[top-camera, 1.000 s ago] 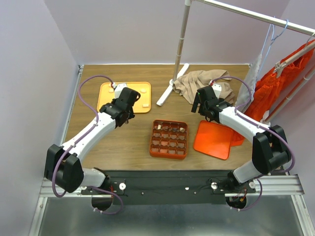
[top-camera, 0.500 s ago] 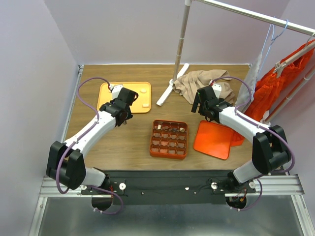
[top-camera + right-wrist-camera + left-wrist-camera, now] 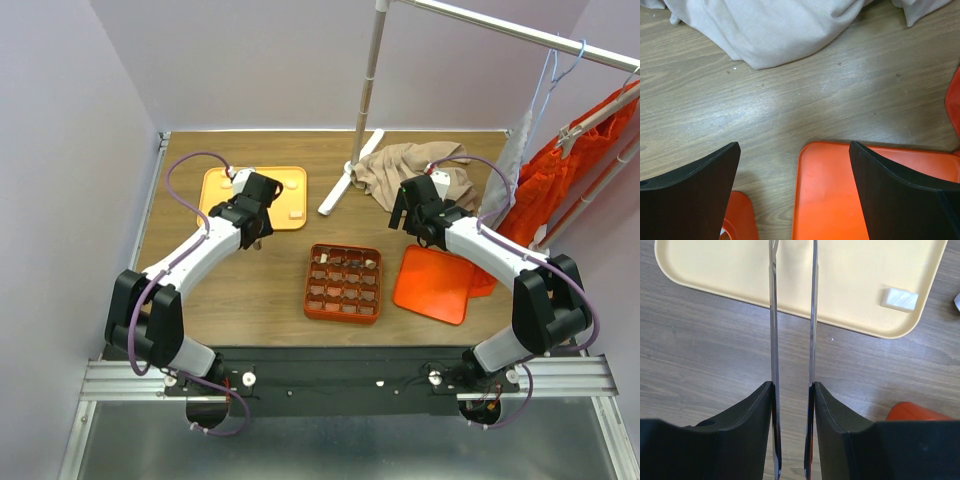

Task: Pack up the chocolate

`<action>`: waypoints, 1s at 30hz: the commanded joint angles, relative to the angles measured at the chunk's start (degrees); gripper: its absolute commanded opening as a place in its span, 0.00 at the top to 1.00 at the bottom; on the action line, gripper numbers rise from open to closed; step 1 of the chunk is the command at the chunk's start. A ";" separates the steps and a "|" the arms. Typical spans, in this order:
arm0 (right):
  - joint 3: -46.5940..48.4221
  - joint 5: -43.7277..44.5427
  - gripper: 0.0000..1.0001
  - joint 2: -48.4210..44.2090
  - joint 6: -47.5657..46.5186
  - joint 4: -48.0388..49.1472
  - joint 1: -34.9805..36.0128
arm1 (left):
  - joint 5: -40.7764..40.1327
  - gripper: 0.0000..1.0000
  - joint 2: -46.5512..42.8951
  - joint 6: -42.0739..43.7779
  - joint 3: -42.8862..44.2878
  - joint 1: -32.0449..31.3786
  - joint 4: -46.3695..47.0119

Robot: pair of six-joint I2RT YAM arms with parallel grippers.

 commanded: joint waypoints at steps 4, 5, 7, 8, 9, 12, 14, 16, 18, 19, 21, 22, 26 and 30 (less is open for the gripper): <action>0.32 0.10 0.01 -0.82 0.11 -0.98 -0.16 | 1.45 0.52 0.58 1.14 2.20 1.14 2.36; 0.41 0.10 0.01 -0.91 0.02 -0.98 -0.16 | 1.45 0.52 0.67 1.14 2.20 1.22 2.54; 0.49 0.02 0.01 -0.82 0.11 -0.98 -0.16 | 1.80 0.52 1.02 1.23 2.29 1.57 2.80; 0.41 0.01 0.01 -0.82 0.11 -0.98 -0.16 | 1.80 0.52 1.11 1.23 2.38 1.66 2.89; 0.49 0.10 0.01 -0.82 0.11 -0.98 -0.16 | 1.88 0.52 1.20 1.32 2.47 1.66 2.98; 0.41 0.19 0.01 -0.91 0.11 -0.98 -0.16 | 1.80 0.52 1.73 1.67 2.82 2.01 3.24; 0.23 0.28 0.01 -1.00 0.11 -0.98 -0.16 | 1.80 0.52 2.08 1.84 2.91 2.28 3.68; 0.14 0.28 0.01 -1.09 0.02 -0.98 -0.16 | 1.80 0.52 2.34 2.02 2.99 2.54 3.86; 0.05 0.37 0.01 -1.26 0.11 -0.98 -0.16 | 2.15 0.52 2.43 2.11 3.08 2.72 4.29; 0.05 0.37 0.01 -1.26 0.20 -0.98 -0.16 | 2.24 0.52 2.43 2.11 3.34 2.80 4.30; 0.14 0.28 0.01 -1.35 0.11 -0.98 -0.16 | 2.41 0.54 2.61 2.11 3.52 2.81 4.30; 0.14 0.28 0.01 -1.35 0.20 -0.98 -0.16 | 2.50 0.55 2.52 2.20 3.70 2.81 4.21; 0.14 0.37 0.01 -1.35 0.20 -0.98 -0.16 | 2.41 0.68 1.82 2.72 3.79 2.81 4.12; 0.14 0.28 0.01 -1.61 0.29 -0.98 -0.16 | 1.97 0.76 1.03 2.99 4.05 2.81 3.42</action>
